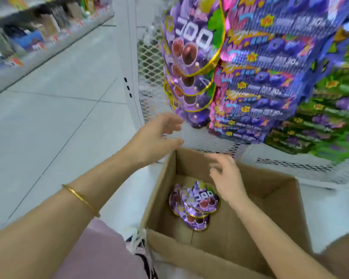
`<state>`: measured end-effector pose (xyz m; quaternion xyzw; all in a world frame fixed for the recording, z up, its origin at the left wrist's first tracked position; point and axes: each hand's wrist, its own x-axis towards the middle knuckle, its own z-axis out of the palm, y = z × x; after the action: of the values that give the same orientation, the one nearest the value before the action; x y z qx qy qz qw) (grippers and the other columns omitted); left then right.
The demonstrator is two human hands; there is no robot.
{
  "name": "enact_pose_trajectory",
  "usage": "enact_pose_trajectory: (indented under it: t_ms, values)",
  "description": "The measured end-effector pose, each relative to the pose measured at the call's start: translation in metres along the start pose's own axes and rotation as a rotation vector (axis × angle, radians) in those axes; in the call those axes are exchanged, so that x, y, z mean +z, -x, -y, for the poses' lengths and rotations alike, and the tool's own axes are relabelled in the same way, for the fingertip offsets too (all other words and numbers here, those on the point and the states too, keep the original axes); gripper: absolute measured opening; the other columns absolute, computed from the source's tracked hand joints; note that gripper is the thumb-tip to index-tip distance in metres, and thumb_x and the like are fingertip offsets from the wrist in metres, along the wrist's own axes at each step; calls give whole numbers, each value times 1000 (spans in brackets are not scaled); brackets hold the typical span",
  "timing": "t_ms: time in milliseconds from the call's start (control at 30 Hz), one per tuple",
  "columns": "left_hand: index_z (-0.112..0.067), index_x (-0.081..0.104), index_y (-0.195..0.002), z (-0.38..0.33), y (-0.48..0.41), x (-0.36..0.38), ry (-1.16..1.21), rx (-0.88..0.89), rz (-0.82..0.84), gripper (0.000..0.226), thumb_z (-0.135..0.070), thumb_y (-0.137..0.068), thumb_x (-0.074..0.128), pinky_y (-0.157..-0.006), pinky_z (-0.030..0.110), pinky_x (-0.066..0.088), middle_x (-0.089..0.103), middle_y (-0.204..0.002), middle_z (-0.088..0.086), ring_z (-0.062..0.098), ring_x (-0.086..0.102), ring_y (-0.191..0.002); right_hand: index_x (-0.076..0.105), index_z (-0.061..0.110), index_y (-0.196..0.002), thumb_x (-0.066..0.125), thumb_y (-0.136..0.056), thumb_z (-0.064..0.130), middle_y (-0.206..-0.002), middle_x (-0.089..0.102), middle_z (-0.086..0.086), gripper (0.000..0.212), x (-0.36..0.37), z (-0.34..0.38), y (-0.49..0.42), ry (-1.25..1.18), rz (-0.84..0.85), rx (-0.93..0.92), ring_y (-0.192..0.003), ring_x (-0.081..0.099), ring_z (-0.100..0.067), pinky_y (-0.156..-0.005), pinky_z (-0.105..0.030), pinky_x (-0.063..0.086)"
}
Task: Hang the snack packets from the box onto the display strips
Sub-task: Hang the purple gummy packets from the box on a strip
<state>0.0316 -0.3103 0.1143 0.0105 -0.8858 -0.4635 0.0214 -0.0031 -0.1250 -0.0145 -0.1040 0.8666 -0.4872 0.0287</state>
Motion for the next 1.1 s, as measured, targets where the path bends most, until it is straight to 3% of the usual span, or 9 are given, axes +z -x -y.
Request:
enact_pose_trajectory:
  t_ms: [133, 267, 367, 500, 600, 733, 833, 967, 1100]
  values:
    - [-13, 51, -123, 26, 5, 17, -173, -79, 234, 40, -13, -85, 63, -67, -1, 36, 60, -113, 1, 13, 56, -101, 61, -1, -113, 51, -79, -12, -116, 61, -22, 36, 43, -87, 7, 96, 159, 345, -101, 61, -33, -82, -25, 40]
    - [-14, 53, -121, 44, -1, 15, -253, -170, 322, 37, -17, -86, 63, -66, 3, 39, 62, -108, 0, 12, 58, -98, 48, -6, -125, 62, -83, 1, -125, 55, -24, 45, 73, -146, 7, 124, 230, 670, -118, 52, -37, -85, -30, 37]
    - [-11, 57, -116, 55, -6, 10, -276, -230, 333, 32, -16, -85, 62, -72, 12, 43, 65, -105, 1, 15, 60, -99, 33, -3, -137, 66, -84, 17, -143, 38, -23, 65, 86, -188, 1, 170, 168, 920, -132, 39, -35, -103, -34, 33]
    - [-27, 55, -116, 73, -7, 9, -260, -328, 358, 33, -26, -84, 63, -80, 13, 44, 62, -107, -9, 5, 58, -99, 36, 0, -134, 77, -68, 28, -139, 46, -16, 82, 102, -225, -10, -85, 84, 1104, -125, 47, -33, -102, -43, 41]
    - [-30, 55, -114, 81, -7, 8, -241, -364, 387, 31, -29, -84, 62, -79, 15, 47, 61, -105, -15, -7, 55, -96, 45, -4, -128, 66, -84, 12, -131, 51, -12, 52, 112, -230, -18, -271, -4, 1190, -119, 51, -28, -95, -40, 42]
    - [-29, 54, -115, 82, -8, 9, -215, -385, 404, 32, -28, -84, 62, -80, 21, 50, 60, -103, -17, -6, 56, -96, 50, -1, -125, 65, -84, 13, -130, 57, -11, 47, 123, -245, -28, -357, -21, 1208, -109, 57, -23, -78, -29, 44]
    - [-30, 54, -115, 81, -8, 9, -238, -372, 412, 32, -30, -85, 61, -81, 22, 50, 60, -105, -16, -3, 57, -98, 53, -3, -120, 66, -83, 9, -124, 59, -9, 41, 118, -246, -30, -391, -44, 1200, -112, 58, -27, -92, -36, 48]
    - [-24, 52, -121, 76, -7, 13, -349, -331, 432, 35, -28, -87, 60, -88, 27, 47, 59, -112, -7, 12, 57, -105, 54, 4, -107, 64, -81, -4, -104, 61, -16, 28, 87, -197, -27, -395, -117, 1044, -94, 62, -30, -89, -44, 49]
    - [-15, 51, -125, 64, -7, 20, -477, -223, 431, 39, -23, -88, 59, -90, 24, 41, 57, -120, 1, 18, 53, -111, 58, -6, -111, 63, -81, -7, -88, 62, -13, 31, 36, -132, -27, -311, 174, 695, -67, 55, -14, -79, -38, 51]
